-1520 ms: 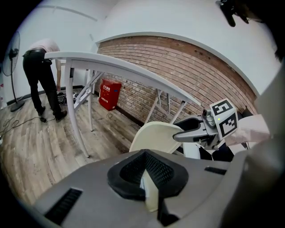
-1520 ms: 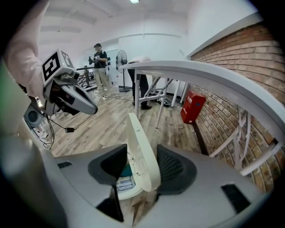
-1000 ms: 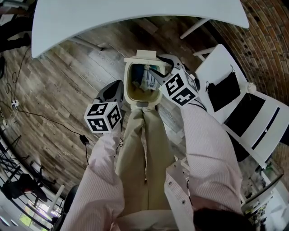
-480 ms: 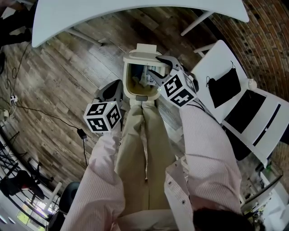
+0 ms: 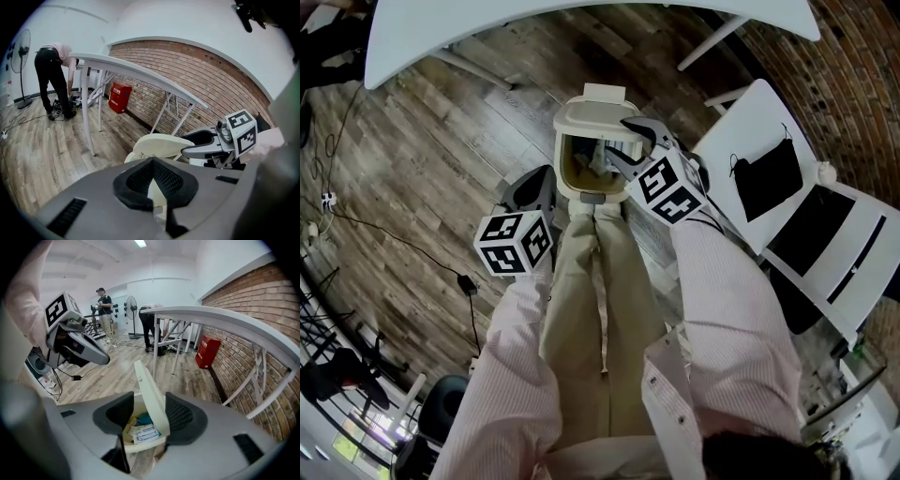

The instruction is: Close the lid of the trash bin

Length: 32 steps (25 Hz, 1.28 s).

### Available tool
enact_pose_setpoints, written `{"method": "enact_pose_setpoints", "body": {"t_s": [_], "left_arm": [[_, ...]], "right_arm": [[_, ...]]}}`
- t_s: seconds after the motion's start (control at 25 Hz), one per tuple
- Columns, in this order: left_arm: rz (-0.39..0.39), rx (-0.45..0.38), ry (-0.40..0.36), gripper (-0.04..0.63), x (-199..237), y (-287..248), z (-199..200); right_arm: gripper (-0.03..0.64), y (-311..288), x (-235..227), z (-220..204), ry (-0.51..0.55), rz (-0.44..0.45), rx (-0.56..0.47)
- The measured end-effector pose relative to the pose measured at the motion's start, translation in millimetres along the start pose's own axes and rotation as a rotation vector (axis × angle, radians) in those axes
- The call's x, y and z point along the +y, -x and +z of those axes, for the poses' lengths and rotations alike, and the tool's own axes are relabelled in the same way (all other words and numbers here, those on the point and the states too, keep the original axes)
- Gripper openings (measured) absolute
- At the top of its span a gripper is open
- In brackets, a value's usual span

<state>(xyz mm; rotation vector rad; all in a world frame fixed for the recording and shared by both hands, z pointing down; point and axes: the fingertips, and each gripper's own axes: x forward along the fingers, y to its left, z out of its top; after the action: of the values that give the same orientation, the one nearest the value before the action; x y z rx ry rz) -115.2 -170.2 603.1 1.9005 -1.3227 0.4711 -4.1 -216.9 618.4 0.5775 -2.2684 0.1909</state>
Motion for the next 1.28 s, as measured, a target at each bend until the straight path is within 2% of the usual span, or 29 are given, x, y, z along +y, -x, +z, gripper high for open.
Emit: {"method": "enact_pose_setpoints", "body": {"t_s": [0.4,1.0,1.12,1.28], "left_arm": [[-0.031,0.026,0.011,-0.006,3,-2,-24],[-0.062,0.079,-0.005,-0.006,19,19,-63],[-0.072,0.087,-0.006,-0.006,18,20,-68],[-0.068,0.082,0.006,-0.006,18,19,-73]], "right_arm": [[0.21,-8,32,-19,-0.042,0.02,0.009],[0.21,-23,84,-63,-0.085,0.012,0.126],[0.21,-26,90,-68,-0.131,0.024,0.111],[0.21,-30,92,-71,-0.244,0.055,0.047]]}}
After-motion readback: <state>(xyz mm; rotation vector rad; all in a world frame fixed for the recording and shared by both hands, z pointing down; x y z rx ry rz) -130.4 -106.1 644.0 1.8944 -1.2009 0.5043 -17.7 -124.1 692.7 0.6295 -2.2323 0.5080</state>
